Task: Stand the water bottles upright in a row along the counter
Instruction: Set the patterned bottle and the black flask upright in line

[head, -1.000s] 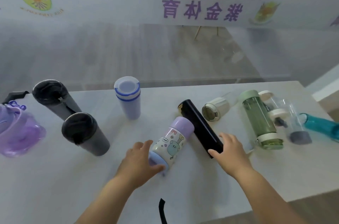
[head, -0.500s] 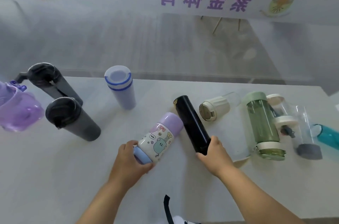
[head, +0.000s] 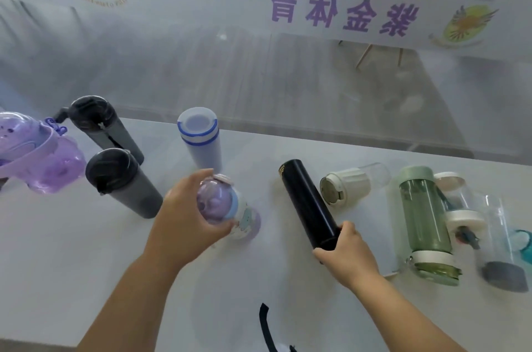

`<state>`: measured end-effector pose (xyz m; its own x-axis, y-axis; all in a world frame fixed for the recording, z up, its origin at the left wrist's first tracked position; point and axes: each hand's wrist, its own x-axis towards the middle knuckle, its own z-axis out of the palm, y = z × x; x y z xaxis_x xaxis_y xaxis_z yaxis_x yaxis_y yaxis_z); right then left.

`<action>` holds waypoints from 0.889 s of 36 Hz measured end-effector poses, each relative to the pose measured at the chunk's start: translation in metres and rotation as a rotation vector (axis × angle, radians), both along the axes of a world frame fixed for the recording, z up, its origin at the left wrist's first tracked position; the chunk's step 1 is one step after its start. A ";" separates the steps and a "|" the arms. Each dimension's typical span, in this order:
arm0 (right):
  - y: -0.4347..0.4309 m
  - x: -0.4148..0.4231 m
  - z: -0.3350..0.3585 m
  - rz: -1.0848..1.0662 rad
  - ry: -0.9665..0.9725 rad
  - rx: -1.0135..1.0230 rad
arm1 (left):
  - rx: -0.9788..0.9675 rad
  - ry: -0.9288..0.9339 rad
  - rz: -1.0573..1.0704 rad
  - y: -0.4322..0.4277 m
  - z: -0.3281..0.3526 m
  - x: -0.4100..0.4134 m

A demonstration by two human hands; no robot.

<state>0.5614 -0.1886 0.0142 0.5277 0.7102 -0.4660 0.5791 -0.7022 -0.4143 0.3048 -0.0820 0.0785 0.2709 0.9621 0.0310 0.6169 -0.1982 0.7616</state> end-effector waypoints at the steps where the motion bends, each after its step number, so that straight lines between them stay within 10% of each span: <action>1: 0.001 0.001 0.004 -0.002 -0.003 0.017 | 0.018 0.027 -0.027 0.001 0.002 0.002; 17: 0.072 0.011 0.086 0.037 -0.148 0.498 | 0.045 0.054 -0.134 0.005 0.001 -0.001; 32: 0.155 -0.005 0.106 0.495 -0.132 0.407 | 0.057 0.065 -0.117 0.002 0.002 0.000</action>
<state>0.5559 -0.0335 0.1204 0.1277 0.9899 -0.0620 0.8577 -0.1416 -0.4942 0.3047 -0.0805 0.0804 0.3841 0.9211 0.0633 0.6346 -0.3131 0.7066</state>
